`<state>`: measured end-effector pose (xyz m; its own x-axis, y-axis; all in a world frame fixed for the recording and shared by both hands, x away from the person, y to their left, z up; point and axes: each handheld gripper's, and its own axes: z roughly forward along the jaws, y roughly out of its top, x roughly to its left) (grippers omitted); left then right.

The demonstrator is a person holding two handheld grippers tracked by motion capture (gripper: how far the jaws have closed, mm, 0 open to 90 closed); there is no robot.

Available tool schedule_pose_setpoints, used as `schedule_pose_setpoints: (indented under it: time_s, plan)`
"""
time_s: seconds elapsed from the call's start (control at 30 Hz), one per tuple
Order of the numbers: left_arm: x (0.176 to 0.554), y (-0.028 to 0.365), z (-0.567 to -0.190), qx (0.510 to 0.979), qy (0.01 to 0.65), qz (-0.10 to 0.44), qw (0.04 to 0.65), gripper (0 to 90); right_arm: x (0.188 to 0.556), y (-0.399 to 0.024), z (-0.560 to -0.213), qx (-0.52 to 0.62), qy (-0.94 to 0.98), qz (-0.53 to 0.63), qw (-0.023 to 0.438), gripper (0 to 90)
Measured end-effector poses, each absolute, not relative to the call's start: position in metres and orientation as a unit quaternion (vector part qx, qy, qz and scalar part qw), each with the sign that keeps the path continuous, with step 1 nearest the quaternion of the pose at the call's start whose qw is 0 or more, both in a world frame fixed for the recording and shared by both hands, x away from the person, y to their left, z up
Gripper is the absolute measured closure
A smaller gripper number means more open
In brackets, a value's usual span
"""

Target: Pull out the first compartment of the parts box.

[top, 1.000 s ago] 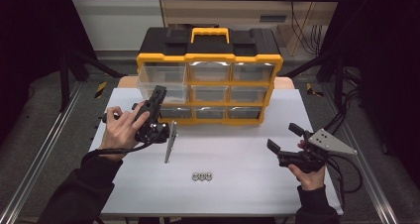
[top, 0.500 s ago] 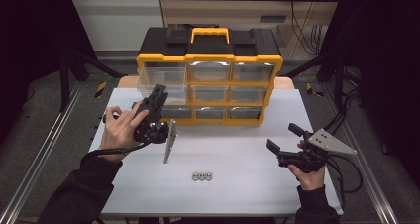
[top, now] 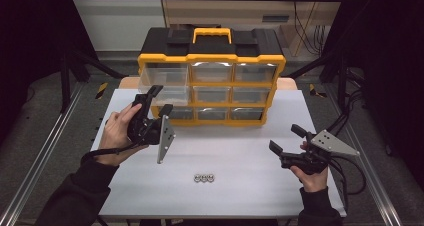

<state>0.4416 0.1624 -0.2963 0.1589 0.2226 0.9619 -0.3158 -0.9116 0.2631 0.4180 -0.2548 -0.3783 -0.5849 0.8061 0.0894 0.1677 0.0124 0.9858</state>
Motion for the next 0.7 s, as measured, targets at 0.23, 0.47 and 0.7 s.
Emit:
schedule_pose_setpoints:
  time_s: [0.23, 0.47, 0.7]
  plan:
    - [0.441, 0.166, -0.288, 0.751, 0.011, 0.603, 0.269, 21.3, 0.418, -0.254, -0.379, 0.369, 0.659, 0.599, 0.265, 4.1]
    - [0.442, 0.173, -0.279, 0.753, 0.11, 0.54, 0.36, 15.1, 0.418, -0.255, -0.379, 0.365, 0.66, 0.6, 0.267, 4.1]
    - [0.441, 0.18, -0.279, 0.746, 0.177, 0.476, 0.431, 9.6, 0.418, -0.255, -0.379, 0.367, 0.66, 0.599, 0.266, 3.9]
